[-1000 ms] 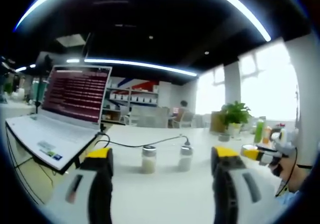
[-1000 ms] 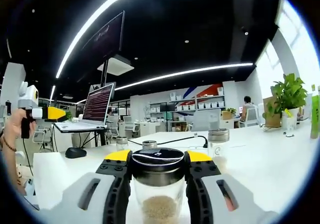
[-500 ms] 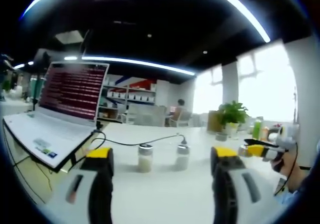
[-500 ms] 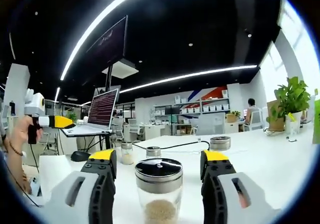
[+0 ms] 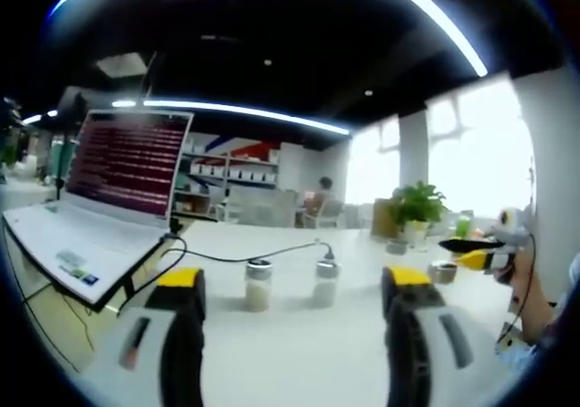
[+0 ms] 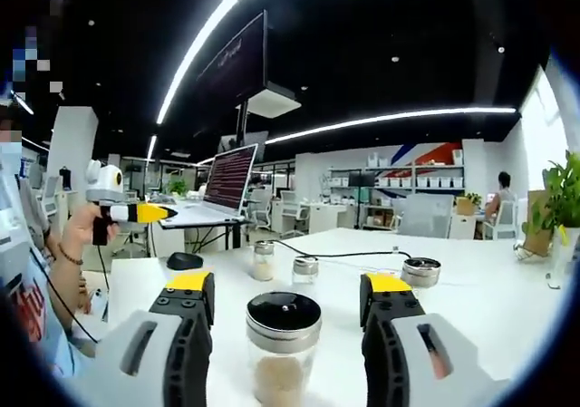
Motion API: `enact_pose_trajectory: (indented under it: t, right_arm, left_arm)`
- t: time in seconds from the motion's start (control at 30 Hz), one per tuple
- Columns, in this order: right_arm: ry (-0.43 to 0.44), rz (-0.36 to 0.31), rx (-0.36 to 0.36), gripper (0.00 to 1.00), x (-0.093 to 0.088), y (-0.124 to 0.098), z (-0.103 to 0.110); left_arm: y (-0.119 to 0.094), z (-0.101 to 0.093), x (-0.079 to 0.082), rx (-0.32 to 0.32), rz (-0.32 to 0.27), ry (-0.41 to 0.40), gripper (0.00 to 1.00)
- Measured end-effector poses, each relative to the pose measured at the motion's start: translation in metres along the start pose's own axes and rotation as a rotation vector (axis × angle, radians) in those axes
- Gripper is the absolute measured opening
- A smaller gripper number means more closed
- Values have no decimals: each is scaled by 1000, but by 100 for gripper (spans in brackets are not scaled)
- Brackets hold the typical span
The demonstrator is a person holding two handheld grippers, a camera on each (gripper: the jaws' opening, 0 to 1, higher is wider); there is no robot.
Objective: Rotate the seasoning bottle until the label or dispensing opening points toward the visible target arrow and the bottle remains upright within the marked orientation range
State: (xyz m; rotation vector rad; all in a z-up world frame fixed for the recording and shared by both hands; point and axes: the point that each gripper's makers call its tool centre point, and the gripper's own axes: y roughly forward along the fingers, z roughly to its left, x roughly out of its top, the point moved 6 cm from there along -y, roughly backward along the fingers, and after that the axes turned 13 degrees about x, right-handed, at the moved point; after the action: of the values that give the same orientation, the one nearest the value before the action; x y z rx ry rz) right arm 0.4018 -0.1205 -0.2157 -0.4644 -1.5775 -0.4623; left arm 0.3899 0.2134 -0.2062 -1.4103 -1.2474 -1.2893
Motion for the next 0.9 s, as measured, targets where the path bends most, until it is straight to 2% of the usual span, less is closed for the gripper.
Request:
enact_pose_trajectory:
  t: [0.1,0.3,0.47,0.53,0.6,0.67,0.77,0.83,0.9]
  right_arm:
    - [-38,-22,20,62,5,-5,-2]
    - [-64,12,88,64,11,-10,-5]
    - [-25,-4,122,63,4,-13,-7]
    - [-25,-35,171,63,3,-12,-5]
    - [-16,-37,195,61,1,-11,-5]
    - [-11,-43,223,57,-2,-7,-4]
    - [-21,23,256,55,-11,-1,-2]
    - [-39,51,260,57,-14,3,-2]
    - [-46,64,260,57,-18,6,-2]
  left_arm:
    - [0,-3,1,-3,-4,-2,85]
    - [0,-6,0,-19,1,1,85]
    - [-1,-4,0,-21,6,14,85]
    - [-4,-2,2,-14,3,22,85]
    - [-5,-2,2,-11,5,38,85]
    - [-7,-7,7,-54,-25,-7,85]
    - [-9,-12,9,-131,-33,-71,85]
    - [-9,-12,9,-124,-30,-62,85]
    - [-8,-10,9,-97,-28,-19,86]
